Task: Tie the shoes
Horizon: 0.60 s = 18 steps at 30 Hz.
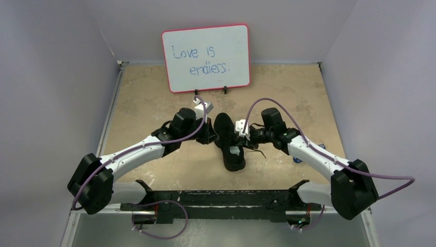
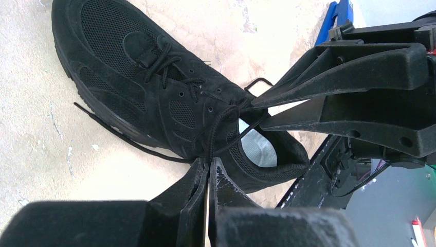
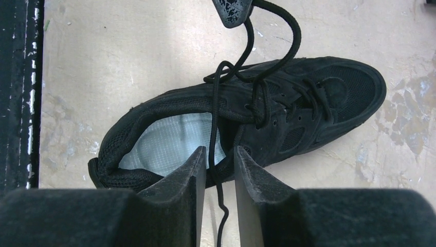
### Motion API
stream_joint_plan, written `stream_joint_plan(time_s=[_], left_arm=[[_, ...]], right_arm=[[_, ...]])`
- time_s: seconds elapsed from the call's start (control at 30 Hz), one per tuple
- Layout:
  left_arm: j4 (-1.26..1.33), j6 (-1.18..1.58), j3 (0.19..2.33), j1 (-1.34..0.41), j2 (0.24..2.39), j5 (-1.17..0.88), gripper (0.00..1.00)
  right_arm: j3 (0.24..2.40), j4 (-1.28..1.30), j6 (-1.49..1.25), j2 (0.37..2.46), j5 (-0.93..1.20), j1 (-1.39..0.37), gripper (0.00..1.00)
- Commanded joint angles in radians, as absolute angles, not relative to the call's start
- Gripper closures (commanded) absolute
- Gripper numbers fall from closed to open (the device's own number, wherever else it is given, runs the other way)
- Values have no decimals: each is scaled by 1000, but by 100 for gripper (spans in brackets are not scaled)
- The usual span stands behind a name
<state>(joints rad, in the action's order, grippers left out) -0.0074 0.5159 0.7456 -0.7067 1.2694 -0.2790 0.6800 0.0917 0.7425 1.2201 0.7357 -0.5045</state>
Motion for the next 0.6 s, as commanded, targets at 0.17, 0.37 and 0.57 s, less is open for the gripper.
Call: stream_joint_plan(time_s=[0.17,0.37,0.57], left_arm=[[24,531,791,-704,1278,-264,100],[-23,532,798,-704,1262,-248,100],[-38,555,761,-705,1214,-230,100]], right_arm=[[637,-48,728,1223,677,-543,68],[606,-60,652,1131,553,-547,99],[646,60,253,1060,570,-547,100]])
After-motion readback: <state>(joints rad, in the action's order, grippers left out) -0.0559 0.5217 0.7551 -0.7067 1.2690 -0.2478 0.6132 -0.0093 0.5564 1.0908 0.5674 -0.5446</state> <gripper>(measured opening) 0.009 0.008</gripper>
